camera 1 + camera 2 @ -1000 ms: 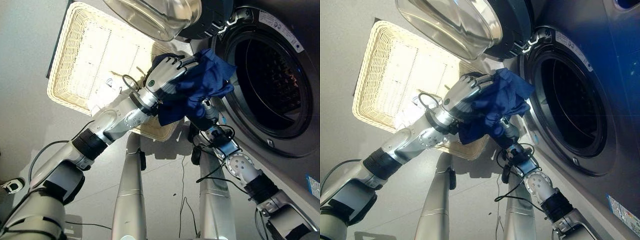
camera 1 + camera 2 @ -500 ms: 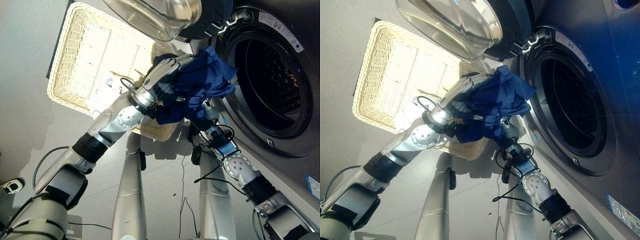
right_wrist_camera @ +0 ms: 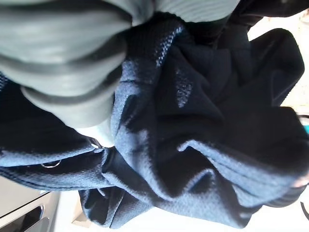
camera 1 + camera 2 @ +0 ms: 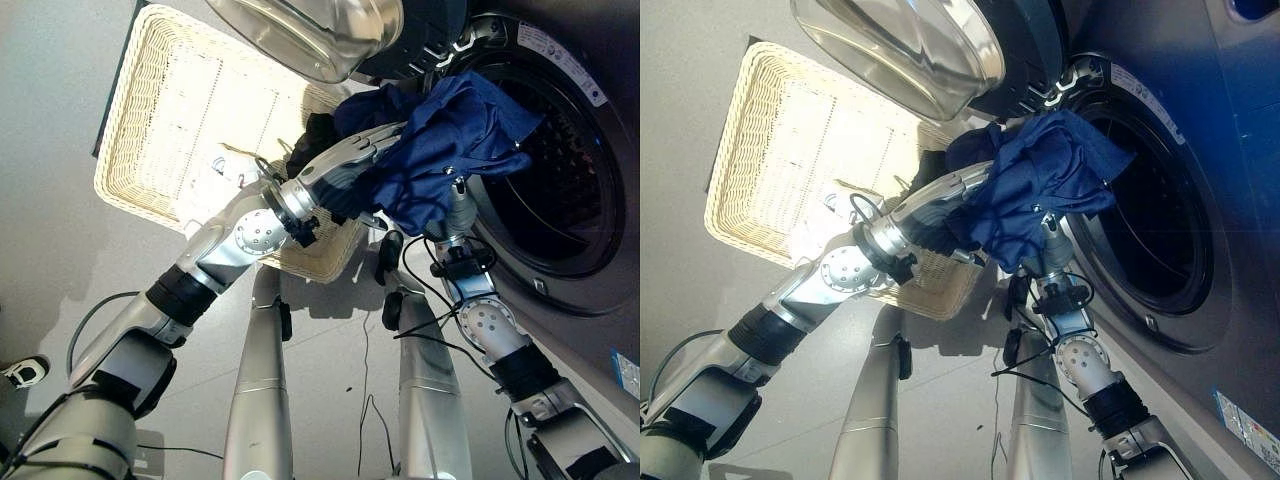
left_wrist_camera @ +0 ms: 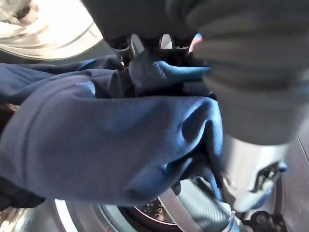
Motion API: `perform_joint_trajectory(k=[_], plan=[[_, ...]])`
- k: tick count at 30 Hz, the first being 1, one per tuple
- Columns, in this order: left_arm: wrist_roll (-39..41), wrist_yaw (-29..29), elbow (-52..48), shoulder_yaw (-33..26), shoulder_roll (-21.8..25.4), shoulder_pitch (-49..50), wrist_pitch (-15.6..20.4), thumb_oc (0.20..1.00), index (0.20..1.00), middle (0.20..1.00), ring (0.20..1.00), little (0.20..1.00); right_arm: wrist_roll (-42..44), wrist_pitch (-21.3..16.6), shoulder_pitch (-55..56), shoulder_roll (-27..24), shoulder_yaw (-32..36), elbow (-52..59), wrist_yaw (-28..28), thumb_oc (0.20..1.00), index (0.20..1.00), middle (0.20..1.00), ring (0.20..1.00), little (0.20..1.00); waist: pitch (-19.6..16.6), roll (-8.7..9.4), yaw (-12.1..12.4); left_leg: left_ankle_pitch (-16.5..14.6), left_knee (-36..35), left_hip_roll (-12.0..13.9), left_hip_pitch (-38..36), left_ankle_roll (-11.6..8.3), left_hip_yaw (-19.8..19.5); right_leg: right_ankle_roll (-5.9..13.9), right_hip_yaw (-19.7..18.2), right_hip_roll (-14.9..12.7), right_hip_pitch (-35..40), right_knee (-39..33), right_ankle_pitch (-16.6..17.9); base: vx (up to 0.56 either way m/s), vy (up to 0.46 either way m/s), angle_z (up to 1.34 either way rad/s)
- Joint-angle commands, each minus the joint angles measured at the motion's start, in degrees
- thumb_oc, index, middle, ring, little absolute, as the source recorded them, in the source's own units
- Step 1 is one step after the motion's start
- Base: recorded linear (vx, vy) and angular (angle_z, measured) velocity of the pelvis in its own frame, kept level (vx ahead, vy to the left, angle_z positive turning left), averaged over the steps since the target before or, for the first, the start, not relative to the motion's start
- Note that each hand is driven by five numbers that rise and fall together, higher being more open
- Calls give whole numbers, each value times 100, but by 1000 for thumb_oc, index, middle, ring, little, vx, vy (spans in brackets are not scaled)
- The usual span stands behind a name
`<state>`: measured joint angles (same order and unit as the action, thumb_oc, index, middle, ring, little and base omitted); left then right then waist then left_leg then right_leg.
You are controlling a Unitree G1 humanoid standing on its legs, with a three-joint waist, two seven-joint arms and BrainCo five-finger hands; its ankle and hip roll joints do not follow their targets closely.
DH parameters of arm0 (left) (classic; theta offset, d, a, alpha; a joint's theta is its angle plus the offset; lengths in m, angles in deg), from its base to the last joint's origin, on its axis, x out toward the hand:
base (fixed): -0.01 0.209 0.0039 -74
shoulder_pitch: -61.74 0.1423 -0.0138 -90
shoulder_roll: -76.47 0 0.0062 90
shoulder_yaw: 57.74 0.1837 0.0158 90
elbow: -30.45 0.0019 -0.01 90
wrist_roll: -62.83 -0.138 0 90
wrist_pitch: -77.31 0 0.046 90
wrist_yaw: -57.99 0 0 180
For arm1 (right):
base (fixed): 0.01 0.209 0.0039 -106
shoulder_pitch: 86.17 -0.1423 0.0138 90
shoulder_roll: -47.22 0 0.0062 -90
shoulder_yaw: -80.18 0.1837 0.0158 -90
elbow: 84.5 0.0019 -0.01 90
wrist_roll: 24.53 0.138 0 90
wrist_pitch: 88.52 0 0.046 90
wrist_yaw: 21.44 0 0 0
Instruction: Put the clothes into the washing machine.
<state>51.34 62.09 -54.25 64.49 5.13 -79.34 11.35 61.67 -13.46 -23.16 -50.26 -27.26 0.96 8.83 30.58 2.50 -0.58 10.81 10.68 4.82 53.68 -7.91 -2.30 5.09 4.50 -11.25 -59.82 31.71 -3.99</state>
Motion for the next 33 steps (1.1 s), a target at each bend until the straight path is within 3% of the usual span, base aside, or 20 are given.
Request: perform_joint_trajectory(k=[1,6,8,9,12,14,18,19,24,33], plan=[[-45,245,-315,139,148,223,25,1000,1000,1000,1000,1000,267,-519,-438,-91,755,839,425,200,200,200,200,200,-79,24,-92,-500,451,-341,-64,373,-14,282,248,281,573,-1496,1218,0,0,0],[-422,-1094,-235,-49,170,320,73,1000,1000,1000,1000,1000,230,-527,-408,-79,801,835,377,200,200,200,200,200,-79,25,-69,-506,474,-324,-59,371,-24,276,245,277,576,-1468,1193,0,0,0],[-474,-1820,-137,-296,112,477,256,1000,1000,1000,1000,1000,158,-519,-359,-17,855,833,339,200,200,200,200,200,-79,20,-39,-508,471,-337,-65,373,-41,268,254,279,582,-1461,1184,0,0,0],[-490,-1838,-134,-294,110,485,260,1000,1000,1000,1000,1000,155,-519,-356,-16,852,837,335,200,200,200,200,200,-79,20,-42,-508,472,-337,-67,373,-42,268,255,279,585,-1460,1183,0,0,0],[-587,-2637,-26,-599,-13,681,481,1000,1000,1000,1000,1000,-1,-502,-334,117,918,824,187,200,200,200,200,200,-79,8,-2,-512,471,-338,-72,370,-55,265,274,265,580,-1428,1162,0,0,0],[-777,-3461,31,-833,-96,791,739,1000,1000,1000,1000,1000,-131,-475,-365,187,965,852,8,200,200,200,200,200,-79,-6,28,-508,474,-351,-66,369,-71,258,280,261,578,-1419,1156,0,0,0],[-951,-4287,40,-1097,-233,942,919,1000,1000,1000,1000,1000,-302,-434,-342,304,1003,888,-135,200,200,200,200,200,-79,-19,58,-512,491,-364,-54,372,-97,248,283,257,559,-1375,1142,0,0,0],[-1135,-4771,89,-1245,-385,1007,980,1000,1000,1000,1000,1000,-423,-422,-364,398,1018,878,-250,200,200,200,200,200,-79,-17,81,-511,483,-373,-55,375,-120,242,288,255,556,-1354,1127,0,0,0],[-1220,-5032,126,-1353,-583,1000,734,1000,1000,1000,1000,1000,-599,-364,-427,538,1063,910,-527,200,200,200,200,200,-79,5,90,-506,477,-386,-60,374,-140,242,303,265,566,-1345,1127,0,0,0],[-211,-5743,1183,-1510,-742,904,463,1000,1000,1000,1000,1000,-356,55,-632,511,1007,81,-856,200,200,200,200,200,-79,-7,77,-480,512,-365,-50,319,-88,220,276,317,561,-1321,1108,0,15,0]])
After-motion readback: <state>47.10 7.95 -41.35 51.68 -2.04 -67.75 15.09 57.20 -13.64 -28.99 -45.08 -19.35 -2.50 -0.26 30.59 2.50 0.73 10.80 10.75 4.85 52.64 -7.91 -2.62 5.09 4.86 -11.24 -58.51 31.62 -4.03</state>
